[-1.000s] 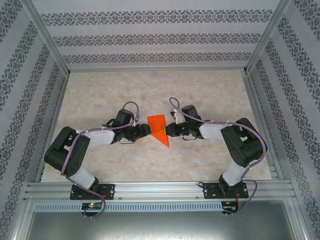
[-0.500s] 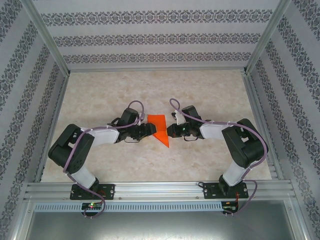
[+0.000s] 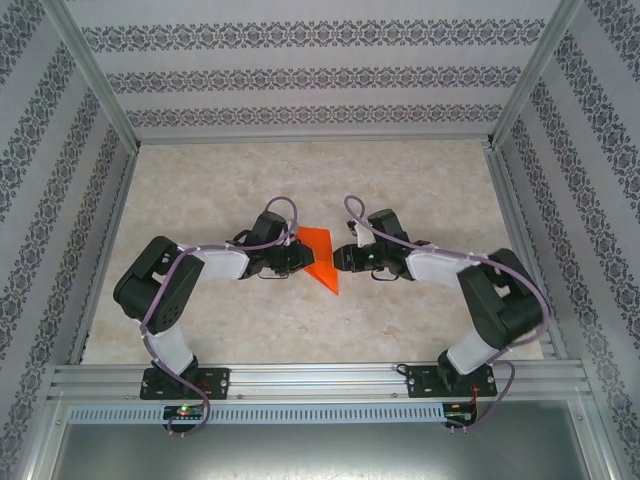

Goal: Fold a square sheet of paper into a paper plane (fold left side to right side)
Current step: Fourth fold the wing at the center of the table.

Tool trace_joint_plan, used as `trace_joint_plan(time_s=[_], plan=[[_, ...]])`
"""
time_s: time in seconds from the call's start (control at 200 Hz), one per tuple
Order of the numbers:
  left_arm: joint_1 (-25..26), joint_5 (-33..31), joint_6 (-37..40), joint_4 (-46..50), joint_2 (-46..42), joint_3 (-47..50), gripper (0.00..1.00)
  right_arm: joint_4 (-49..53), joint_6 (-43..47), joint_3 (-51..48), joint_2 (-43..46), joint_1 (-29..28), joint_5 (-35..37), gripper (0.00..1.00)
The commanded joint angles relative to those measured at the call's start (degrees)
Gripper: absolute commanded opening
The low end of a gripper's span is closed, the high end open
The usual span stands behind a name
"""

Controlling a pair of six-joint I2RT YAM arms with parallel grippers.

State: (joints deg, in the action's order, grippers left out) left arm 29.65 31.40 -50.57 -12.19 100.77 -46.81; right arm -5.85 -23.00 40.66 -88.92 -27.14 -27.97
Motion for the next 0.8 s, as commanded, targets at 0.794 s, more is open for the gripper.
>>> trace_joint_plan(time_s=[0.794], plan=[[0.98, 1.21, -4.63, 3.24, -3.30, -4.57, 0.13, 3.04, 14.07, -1.22, 4.02, -24.98, 37.77, 0.53]])
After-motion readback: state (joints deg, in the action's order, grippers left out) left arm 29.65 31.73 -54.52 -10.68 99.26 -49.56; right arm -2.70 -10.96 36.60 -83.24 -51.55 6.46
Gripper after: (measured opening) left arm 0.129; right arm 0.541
